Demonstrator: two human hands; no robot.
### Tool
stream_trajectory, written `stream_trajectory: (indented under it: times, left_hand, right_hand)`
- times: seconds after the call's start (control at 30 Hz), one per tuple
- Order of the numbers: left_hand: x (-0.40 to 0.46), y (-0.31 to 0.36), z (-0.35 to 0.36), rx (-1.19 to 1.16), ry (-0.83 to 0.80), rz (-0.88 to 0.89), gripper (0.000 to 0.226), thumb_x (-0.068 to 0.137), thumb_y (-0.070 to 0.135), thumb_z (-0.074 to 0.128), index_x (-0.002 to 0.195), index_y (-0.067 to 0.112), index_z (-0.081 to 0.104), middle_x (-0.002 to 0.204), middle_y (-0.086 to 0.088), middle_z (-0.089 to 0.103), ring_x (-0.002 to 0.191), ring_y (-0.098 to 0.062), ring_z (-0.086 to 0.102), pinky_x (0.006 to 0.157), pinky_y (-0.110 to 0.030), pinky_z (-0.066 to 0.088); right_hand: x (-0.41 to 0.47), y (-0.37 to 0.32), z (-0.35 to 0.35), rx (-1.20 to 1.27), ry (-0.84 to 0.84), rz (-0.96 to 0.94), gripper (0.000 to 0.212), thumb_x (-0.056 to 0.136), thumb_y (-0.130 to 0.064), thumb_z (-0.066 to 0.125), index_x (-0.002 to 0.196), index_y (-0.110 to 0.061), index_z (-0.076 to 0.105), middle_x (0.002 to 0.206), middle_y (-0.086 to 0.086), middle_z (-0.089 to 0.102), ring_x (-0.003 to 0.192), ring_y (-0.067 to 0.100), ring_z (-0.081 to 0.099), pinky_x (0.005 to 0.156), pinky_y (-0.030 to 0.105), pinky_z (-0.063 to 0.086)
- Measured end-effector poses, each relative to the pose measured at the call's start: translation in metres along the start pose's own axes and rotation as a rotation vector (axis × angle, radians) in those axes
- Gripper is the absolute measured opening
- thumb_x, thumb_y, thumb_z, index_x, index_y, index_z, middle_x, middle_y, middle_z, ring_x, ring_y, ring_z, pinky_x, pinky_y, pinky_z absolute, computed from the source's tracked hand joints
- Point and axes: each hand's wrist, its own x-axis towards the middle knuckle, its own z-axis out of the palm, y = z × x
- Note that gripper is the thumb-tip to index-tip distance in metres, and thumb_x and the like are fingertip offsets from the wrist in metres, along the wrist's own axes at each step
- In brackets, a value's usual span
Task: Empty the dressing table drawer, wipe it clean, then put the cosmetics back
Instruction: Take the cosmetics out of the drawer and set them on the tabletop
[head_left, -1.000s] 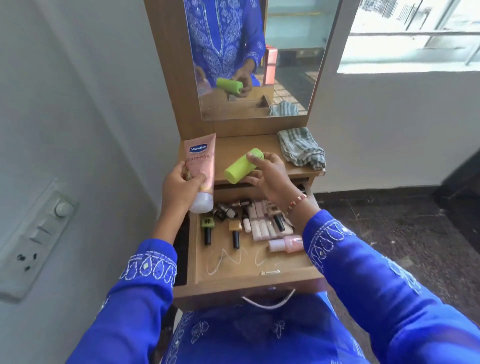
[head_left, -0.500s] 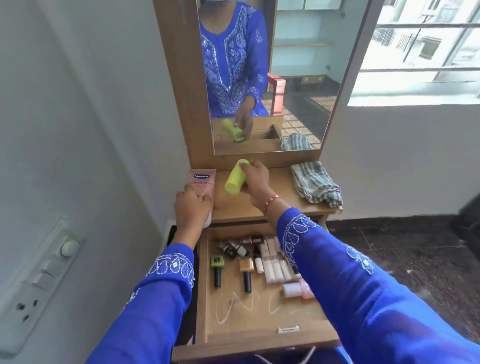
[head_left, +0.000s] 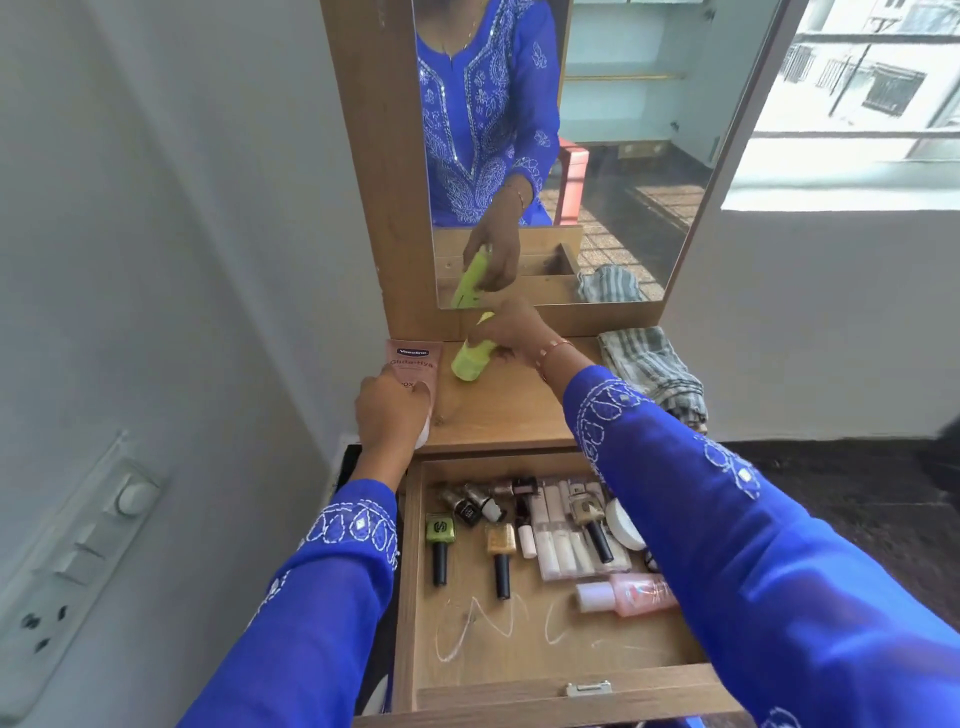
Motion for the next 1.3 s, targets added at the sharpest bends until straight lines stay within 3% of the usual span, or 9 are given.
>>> stream_trajectory:
  times: [0.07,0.13,0.2,0.33,0.7,0.9,1.1,1.23,1.3]
  left_hand:
    - [0.000,-0.001,0.001,0.005,0.006,0.012,0.037,0.085,0.022,0.050,0.115,0.003,0.058,0.110,-0.021,0.061,0.100,-0.038,0.058,0.082,-0.039,0.047]
    - [0.001,-0.003,0.002,0.020,0.016,0.022,0.037,0.086,0.023,0.050,0.117,0.003,0.057,0.111,-0.021,0.061,0.100,-0.038,0.058,0.084,-0.039,0.047]
    - [0.001,-0.003,0.002,0.023,0.024,0.019,0.038,0.086,0.023,0.050,0.118,0.003,0.057,0.112,-0.022,0.061,0.101,-0.039,0.057,0.086,-0.040,0.048]
    - [0.001,-0.003,0.004,0.041,0.034,0.025,0.038,0.086,0.024,0.050,0.117,0.003,0.057,0.110,-0.023,0.061,0.101,-0.039,0.057,0.085,-0.040,0.048]
    - [0.003,0.001,-0.003,0.099,-0.059,-0.017,0.039,0.087,0.026,0.049,0.118,0.004,0.056,0.116,-0.020,0.060,0.106,-0.037,0.055,0.085,-0.037,0.045]
    - [0.005,0.011,-0.015,0.145,-0.164,-0.073,0.049,0.087,0.030,0.050,0.125,0.000,0.045,0.125,-0.020,0.055,0.115,-0.038,0.052,0.088,-0.039,0.044]
    - [-0.026,0.018,-0.023,0.022,0.010,0.067,0.042,0.091,0.025,0.047,0.123,-0.002,0.046,0.117,-0.023,0.057,0.109,-0.038,0.053,0.084,-0.038,0.043]
    - [-0.070,0.024,-0.021,-0.148,0.119,0.181,0.043,0.093,0.018,0.045,0.133,0.005,0.046,0.130,-0.016,0.054,0.122,-0.029,0.049,0.099,-0.031,0.036]
    - [-0.094,0.024,-0.019,-0.212,0.186,0.250,0.039,0.093,0.012,0.046,0.131,0.003,0.049,0.130,-0.016,0.054,0.123,-0.027,0.049,0.098,-0.023,0.033]
  right_hand:
    - [0.005,-0.005,0.003,-0.241,0.061,-0.109,0.033,0.075,-0.009,0.071,0.104,0.004,0.061,0.073,0.008,0.057,0.062,0.020,0.055,0.053,0.027,0.049]
    - [0.008,-0.007,0.007,-0.333,0.122,-0.167,0.046,0.076,-0.010,0.070,0.116,0.003,0.052,0.107,0.016,0.061,0.098,0.030,0.060,0.078,0.034,0.049]
    - [0.009,-0.009,0.012,-0.365,0.154,-0.228,0.047,0.078,-0.008,0.068,0.119,0.001,0.046,0.119,0.019,0.056,0.111,0.033,0.053,0.082,0.034,0.044]
    - [0.014,-0.008,0.022,-0.362,0.161,-0.269,0.044,0.079,-0.005,0.066,0.117,-0.001,0.045,0.119,0.022,0.054,0.111,0.035,0.051,0.081,0.033,0.042]
    - [0.006,0.005,0.029,-0.357,0.161,-0.333,0.050,0.083,-0.004,0.062,0.127,-0.003,0.038,0.121,0.023,0.057,0.111,0.039,0.055,0.092,0.046,0.046]
    - [-0.003,0.008,0.025,-0.279,0.205,-0.361,0.054,0.082,-0.007,0.065,0.130,-0.005,0.040,0.120,0.019,0.060,0.112,0.034,0.056,0.091,0.039,0.046]
    - [-0.050,0.032,0.020,0.019,0.309,-0.384,0.024,0.084,-0.006,0.061,0.108,-0.004,0.061,0.101,0.010,0.067,0.085,0.015,0.058,0.077,0.026,0.048]
    - [-0.094,0.070,0.020,0.119,0.355,-0.344,0.015,0.086,-0.005,0.058,0.100,-0.005,0.066,0.093,0.003,0.067,0.081,0.013,0.060,0.076,0.020,0.050]
    - [-0.113,0.093,0.021,0.155,0.365,-0.307,0.016,0.087,-0.004,0.057,0.100,-0.005,0.066,0.091,-0.001,0.065,0.081,0.010,0.060,0.073,0.012,0.050]
